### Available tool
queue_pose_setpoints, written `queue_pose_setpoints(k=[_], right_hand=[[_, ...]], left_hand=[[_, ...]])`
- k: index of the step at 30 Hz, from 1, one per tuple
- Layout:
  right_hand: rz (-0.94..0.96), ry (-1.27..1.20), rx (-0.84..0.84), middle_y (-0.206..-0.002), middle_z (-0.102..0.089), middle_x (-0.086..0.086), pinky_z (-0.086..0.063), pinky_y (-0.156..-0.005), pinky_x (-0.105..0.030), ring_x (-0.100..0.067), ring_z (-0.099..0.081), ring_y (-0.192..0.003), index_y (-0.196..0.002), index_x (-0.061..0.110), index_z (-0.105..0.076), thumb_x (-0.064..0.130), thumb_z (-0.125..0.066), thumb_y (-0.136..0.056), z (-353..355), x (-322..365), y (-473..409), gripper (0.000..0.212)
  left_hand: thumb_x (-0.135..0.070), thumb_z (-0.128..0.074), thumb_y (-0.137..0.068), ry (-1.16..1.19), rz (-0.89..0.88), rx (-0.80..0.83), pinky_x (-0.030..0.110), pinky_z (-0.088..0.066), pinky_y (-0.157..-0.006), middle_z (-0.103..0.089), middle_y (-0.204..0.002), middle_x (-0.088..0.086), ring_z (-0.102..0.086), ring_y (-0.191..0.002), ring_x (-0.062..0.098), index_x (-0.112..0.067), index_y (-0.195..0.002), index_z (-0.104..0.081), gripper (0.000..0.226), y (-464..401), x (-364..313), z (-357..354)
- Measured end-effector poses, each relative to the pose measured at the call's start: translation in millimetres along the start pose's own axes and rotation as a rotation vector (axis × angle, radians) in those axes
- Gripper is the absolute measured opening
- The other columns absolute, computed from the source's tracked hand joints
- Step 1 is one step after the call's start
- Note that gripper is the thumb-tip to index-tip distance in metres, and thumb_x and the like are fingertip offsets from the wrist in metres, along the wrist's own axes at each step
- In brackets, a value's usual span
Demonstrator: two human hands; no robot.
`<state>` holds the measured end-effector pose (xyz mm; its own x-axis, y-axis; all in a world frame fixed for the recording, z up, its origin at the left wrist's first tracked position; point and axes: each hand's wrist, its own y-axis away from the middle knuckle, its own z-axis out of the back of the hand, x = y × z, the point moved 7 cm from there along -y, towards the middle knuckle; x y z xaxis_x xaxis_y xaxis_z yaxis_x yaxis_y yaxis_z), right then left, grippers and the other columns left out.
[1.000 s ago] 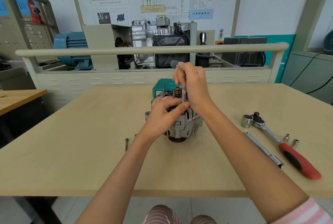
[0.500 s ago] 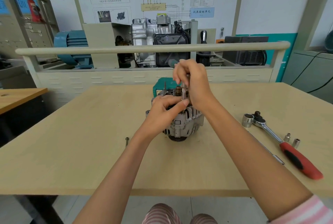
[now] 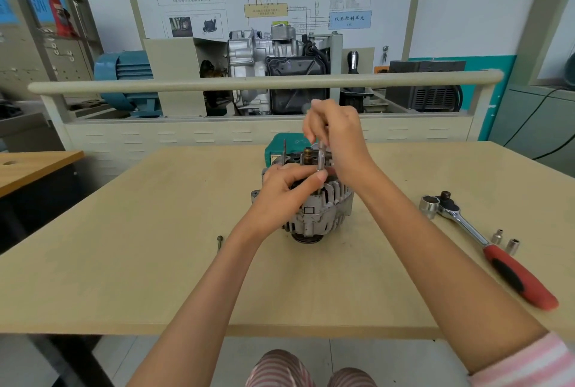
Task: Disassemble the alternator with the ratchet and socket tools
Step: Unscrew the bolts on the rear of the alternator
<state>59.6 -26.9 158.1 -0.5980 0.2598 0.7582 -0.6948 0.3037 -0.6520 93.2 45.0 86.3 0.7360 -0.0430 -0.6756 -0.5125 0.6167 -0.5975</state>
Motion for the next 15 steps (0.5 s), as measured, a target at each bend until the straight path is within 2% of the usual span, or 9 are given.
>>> queue_pose_setpoints(k=[2,3,5,7,8,9,11,13,15], right_hand=[[0.003,-0.096,-0.002,-0.041,-0.033,-0.004,-0.041,-0.064,-0.024,-0.015,-0.038,-0.048,-0.040,0.012,-0.035,0.006,-0.036,-0.094,-2,-2,1,0.054],[0.055,-0.040,-0.027,-0.043,-0.032,-0.004,-0.039,-0.061,-0.028,-0.018,-0.036,-0.049,-0.042,0.009,-0.036,0.008,-0.038,-0.093,-3,0,4,0.052],[0.279,0.385,-0.133,-0.048,-0.033,0.002,-0.033,-0.062,-0.031,-0.020,-0.035,-0.053,-0.048,0.008,-0.041,0.013,-0.045,-0.087,-6,8,16,0.039],[0.416,1.007,-0.333,-0.057,-0.042,0.003,-0.032,-0.073,-0.032,-0.018,-0.040,-0.062,-0.057,0.011,-0.051,0.018,-0.050,-0.082,-13,14,29,0.026],[0.414,1.174,-0.399,-0.061,-0.048,0.000,-0.031,-0.077,-0.033,-0.019,-0.043,-0.065,-0.061,0.011,-0.056,0.021,-0.051,-0.080,-15,16,32,0.022],[0.392,1.230,-0.417,-0.063,-0.051,-0.001,-0.031,-0.078,-0.034,-0.020,-0.045,-0.067,-0.063,0.012,-0.058,0.023,-0.050,-0.080,-16,16,32,0.022],[0.316,1.061,-0.339,-0.055,-0.044,0.006,-0.030,-0.077,-0.033,-0.017,-0.042,-0.062,-0.053,0.018,-0.045,0.023,-0.046,-0.080,-10,15,24,0.028],[0.246,0.600,-0.180,-0.046,-0.031,0.009,-0.031,-0.067,-0.029,-0.014,-0.033,-0.052,-0.045,0.020,-0.031,0.019,-0.044,-0.079,-3,11,15,0.036],[0.094,0.128,-0.052,-0.043,-0.031,0.001,-0.035,-0.060,-0.027,-0.016,-0.034,-0.049,-0.042,0.016,-0.031,0.018,-0.042,-0.080,0,5,9,0.039]], left_hand=[[-0.027,-0.053,-0.090,0.020,-0.027,-0.019,0.031,-0.028,-0.070,-0.043,-0.055,-0.012,-0.040,-0.057,0.002,-0.039,-0.065,-0.066,0.031,0,1,1],[-0.021,-0.056,-0.090,0.049,-0.029,-0.033,0.030,-0.030,-0.068,-0.047,-0.055,-0.005,-0.041,-0.058,0.004,-0.030,-0.066,-0.067,0.028,0,3,2],[0.000,-0.058,-0.086,0.115,0.007,-0.077,0.025,-0.032,-0.062,-0.050,-0.050,-0.001,-0.041,-0.054,0.005,-0.022,-0.055,-0.060,0.038,0,10,3],[0.015,-0.052,-0.079,0.161,0.086,-0.130,0.023,-0.024,-0.051,-0.038,-0.041,-0.013,-0.028,-0.045,0.004,-0.021,-0.045,-0.040,0.051,0,20,4],[0.014,-0.050,-0.078,0.156,0.111,-0.130,0.023,-0.020,-0.050,-0.033,-0.040,-0.016,-0.024,-0.044,0.005,-0.020,-0.045,-0.034,0.050,0,23,3],[0.010,-0.050,-0.077,0.141,0.113,-0.126,0.023,-0.019,-0.051,-0.031,-0.039,-0.016,-0.023,-0.043,0.005,-0.022,-0.045,-0.032,0.049,-1,22,1],[-0.004,-0.053,-0.078,0.110,0.076,-0.110,0.023,-0.025,-0.056,-0.038,-0.041,-0.015,-0.030,-0.045,0.001,-0.032,-0.045,-0.040,0.045,-1,14,0],[-0.020,-0.054,-0.083,0.049,0.034,-0.064,0.033,-0.034,-0.071,-0.057,-0.054,-0.001,-0.045,-0.055,0.007,-0.033,-0.057,-0.059,0.029,-1,6,-3],[-0.030,-0.054,-0.086,0.000,-0.001,-0.014,0.038,-0.032,-0.077,-0.060,-0.065,0.017,-0.050,-0.063,0.018,-0.017,-0.074,-0.069,0.024,-1,3,-4]])
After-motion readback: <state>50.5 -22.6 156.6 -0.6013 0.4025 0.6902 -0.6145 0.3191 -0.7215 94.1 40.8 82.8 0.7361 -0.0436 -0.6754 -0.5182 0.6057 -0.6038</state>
